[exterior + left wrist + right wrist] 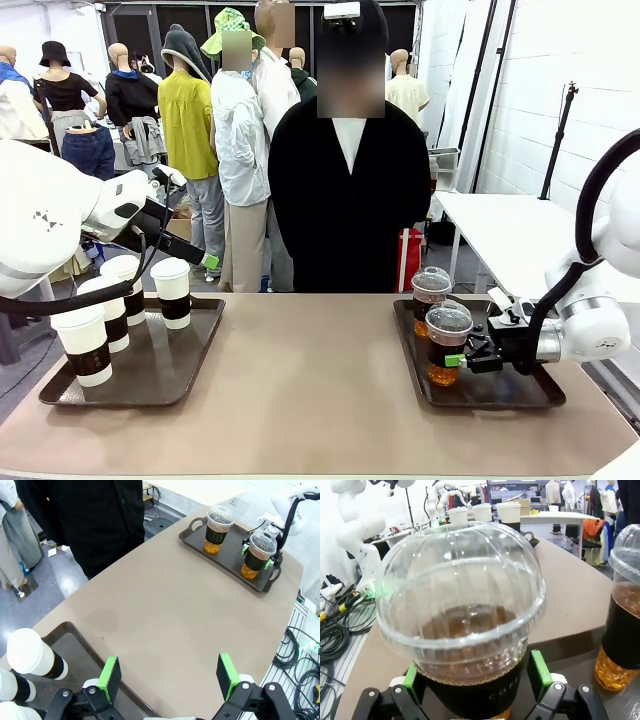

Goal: Distribute the coffee onto the tray.
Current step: Pick up another iced Americano from the middle of the table and place it on the right Handle tray.

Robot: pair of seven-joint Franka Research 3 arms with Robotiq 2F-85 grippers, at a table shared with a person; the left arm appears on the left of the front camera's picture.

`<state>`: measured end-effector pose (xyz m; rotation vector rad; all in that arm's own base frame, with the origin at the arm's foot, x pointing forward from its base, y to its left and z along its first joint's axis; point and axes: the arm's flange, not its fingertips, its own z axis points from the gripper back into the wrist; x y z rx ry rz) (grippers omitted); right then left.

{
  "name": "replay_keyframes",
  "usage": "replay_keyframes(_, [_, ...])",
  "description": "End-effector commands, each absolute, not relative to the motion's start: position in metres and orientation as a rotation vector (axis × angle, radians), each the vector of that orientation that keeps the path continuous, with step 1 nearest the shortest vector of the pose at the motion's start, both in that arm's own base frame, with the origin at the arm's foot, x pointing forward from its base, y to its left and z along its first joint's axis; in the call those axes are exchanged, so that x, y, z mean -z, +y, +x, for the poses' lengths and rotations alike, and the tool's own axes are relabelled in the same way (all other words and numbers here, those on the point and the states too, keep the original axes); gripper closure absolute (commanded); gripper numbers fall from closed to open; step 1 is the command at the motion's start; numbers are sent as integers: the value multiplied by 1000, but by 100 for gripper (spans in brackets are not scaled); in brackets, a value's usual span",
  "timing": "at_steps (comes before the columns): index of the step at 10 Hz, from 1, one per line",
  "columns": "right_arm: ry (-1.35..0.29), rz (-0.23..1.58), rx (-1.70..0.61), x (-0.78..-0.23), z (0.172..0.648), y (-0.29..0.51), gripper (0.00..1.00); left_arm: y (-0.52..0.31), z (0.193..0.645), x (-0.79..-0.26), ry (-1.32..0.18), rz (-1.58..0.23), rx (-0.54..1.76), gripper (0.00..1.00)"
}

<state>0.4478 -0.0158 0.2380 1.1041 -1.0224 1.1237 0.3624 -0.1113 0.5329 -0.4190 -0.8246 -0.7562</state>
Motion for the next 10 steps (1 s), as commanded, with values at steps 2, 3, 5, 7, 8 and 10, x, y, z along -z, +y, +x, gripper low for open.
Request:
replay_keyframes(2, [-993, 1077, -1089, -245, 433, -35, 0, -110, 363, -532, -820, -425, 755, 0])
replay_keyframes(3, [-991, 1066, -1068, -244, 427, -44, 0, -110, 363, -532, -820, -425, 755, 0])
replay_keyframes(5, [-987, 1043, -1035, -244, 416, -60, 0, -110, 363, -532, -820, -425, 755, 0])
replay_keyframes(7, [-999, 1024, -1005, -245, 407, -70, 0, -110, 363, -532, -820, -425, 755, 0])
replay_keyframes(8, [-1030, 1008, -996, -245, 406, -69, 0, -110, 363, -532, -820, -425, 755, 0])
replay_keyframes(10, [-1024, 1039, -1026, -239, 414, -70, 0, -110, 363, -532, -820, -425, 755, 0])
